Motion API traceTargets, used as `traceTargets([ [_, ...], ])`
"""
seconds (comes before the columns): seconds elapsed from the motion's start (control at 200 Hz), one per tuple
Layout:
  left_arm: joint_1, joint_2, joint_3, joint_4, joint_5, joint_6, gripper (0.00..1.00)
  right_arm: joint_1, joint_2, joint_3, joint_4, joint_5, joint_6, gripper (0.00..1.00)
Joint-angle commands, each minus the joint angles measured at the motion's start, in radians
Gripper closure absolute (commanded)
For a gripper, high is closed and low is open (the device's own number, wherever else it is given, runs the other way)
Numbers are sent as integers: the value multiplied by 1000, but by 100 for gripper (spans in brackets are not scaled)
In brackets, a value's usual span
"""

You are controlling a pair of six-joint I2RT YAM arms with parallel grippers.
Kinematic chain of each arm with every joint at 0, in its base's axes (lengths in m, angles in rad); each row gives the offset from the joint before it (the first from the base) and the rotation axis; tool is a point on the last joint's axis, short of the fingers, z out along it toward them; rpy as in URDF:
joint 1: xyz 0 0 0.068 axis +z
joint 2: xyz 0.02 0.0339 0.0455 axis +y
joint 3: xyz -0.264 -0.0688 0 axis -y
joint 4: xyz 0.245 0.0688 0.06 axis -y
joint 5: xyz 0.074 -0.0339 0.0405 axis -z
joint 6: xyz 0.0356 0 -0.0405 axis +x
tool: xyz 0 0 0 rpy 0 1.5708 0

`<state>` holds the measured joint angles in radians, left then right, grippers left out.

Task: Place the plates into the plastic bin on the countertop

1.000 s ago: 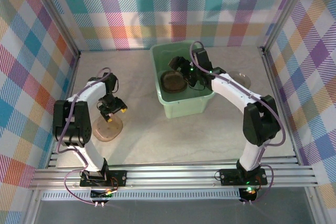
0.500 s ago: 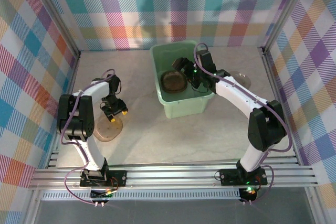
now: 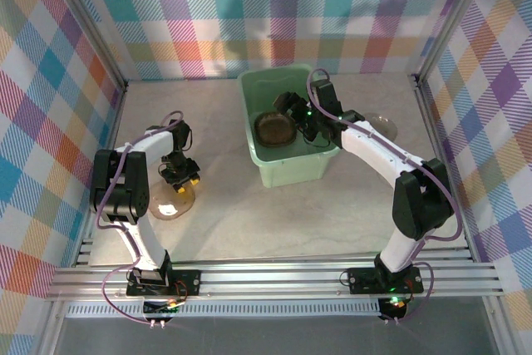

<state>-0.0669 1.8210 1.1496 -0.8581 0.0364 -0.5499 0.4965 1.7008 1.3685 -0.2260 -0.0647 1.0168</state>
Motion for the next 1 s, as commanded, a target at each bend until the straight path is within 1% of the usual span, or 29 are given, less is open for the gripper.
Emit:
traceTargets([
  [0.0, 5, 0, -17, 5, 11, 18, 67, -3, -12, 3, -3, -7, 17, 1],
  [0.04, 6, -2, -17, 6, 11, 19, 69, -3, -13, 5, -4, -7, 18, 1],
  [0.14, 8, -5, -16, 2, 10, 28, 72, -1, -8, 9, -3, -7, 19, 0],
  [0.23, 11, -5, -13, -2, 13, 36, 77, 1, -6, 9, -3, -7, 20, 1],
  [0.375, 13, -10, -5, -5, 15, 45, 83, 4, -3, 10, -3, -7, 26, 1],
  [0.53, 13, -17, 7, -19, 14, 59, 85, 7, -4, 9, 4, -7, 26, 1],
  [0.62, 16, -27, 13, -25, 14, 64, 89, 9, -7, 8, 4, 0, 27, 1],
  [0.71, 18, -40, 25, -31, 20, 64, 96, 11, -13, 5, 5, 9, 27, 1],
  [0.745, 17, -47, 30, -33, 23, 63, 98, 12, -16, -1, 20, 7, 24, 1],
  [0.815, 18, -66, 38, -40, 27, 58, 100, 16, -35, -32, 96, 3, 21, 1],
  [0.9, 18, -100, 49, -48, 32, 48, 100, 26, -60, -69, 187, 20, 3, 1],
  [0.995, 18, -142, 80, -54, 42, 31, 100, 34, -67, -62, 210, 20, -36, 1],
])
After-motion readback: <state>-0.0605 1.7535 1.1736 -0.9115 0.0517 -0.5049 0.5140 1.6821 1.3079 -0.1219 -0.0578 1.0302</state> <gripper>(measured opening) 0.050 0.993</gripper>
